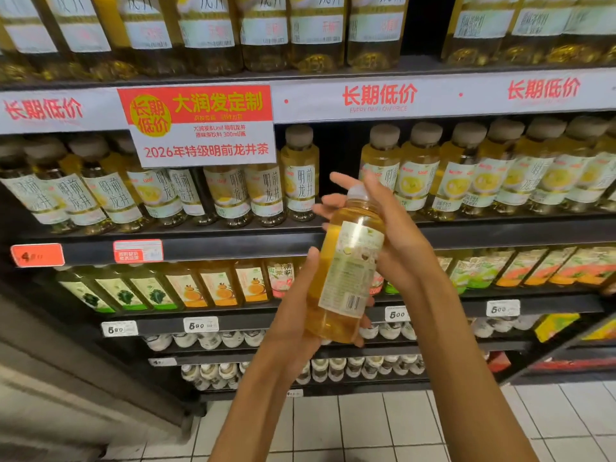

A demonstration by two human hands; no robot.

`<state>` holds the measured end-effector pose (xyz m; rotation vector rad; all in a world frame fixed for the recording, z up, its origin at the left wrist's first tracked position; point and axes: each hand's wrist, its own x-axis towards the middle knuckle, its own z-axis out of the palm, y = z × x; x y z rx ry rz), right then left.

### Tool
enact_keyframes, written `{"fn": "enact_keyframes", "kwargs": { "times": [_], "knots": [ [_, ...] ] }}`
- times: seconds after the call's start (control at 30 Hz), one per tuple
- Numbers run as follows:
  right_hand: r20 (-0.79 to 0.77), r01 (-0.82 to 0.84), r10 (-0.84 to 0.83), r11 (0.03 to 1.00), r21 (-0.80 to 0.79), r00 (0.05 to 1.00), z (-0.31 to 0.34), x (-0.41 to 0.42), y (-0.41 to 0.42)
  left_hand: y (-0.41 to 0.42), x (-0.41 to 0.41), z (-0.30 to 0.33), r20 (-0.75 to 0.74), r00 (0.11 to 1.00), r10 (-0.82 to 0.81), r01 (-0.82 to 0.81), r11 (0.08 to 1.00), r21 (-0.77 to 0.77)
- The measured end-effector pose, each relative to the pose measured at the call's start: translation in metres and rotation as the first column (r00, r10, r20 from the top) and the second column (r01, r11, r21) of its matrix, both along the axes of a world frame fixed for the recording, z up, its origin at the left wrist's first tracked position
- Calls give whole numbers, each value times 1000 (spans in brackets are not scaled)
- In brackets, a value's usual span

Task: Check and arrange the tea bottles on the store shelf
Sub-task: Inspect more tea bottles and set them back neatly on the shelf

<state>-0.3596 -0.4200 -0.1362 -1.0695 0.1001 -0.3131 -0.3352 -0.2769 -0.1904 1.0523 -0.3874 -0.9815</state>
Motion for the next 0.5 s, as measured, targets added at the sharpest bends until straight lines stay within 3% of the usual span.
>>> {"fn": "enact_keyframes", "kwargs": {
  "times": [0.1,0.2,0.33,0.43,0.5],
  "knots": [
    [30,-3,3,1000,10,1000,1,-2,0,-1,-4,-4,-28,999,-35,35,999,7],
    [19,96,-94,970,-224,995,7,-5,-6,-2,-7,3,215,974,73,-117,973,200],
    [-38,147,-169,930,-338,985,12,-3,-11,-13,-15,19,421,899,117,-224,951,214],
    [-40,28,-39,971,-239,998,13,-5,-15,-16,-17,21,302,934,191,-249,954,166],
    [4,-12,12,992,-127,1000,13,-6,-15,-13,-12,19,99,990,106,-116,988,106]
  ]
}}
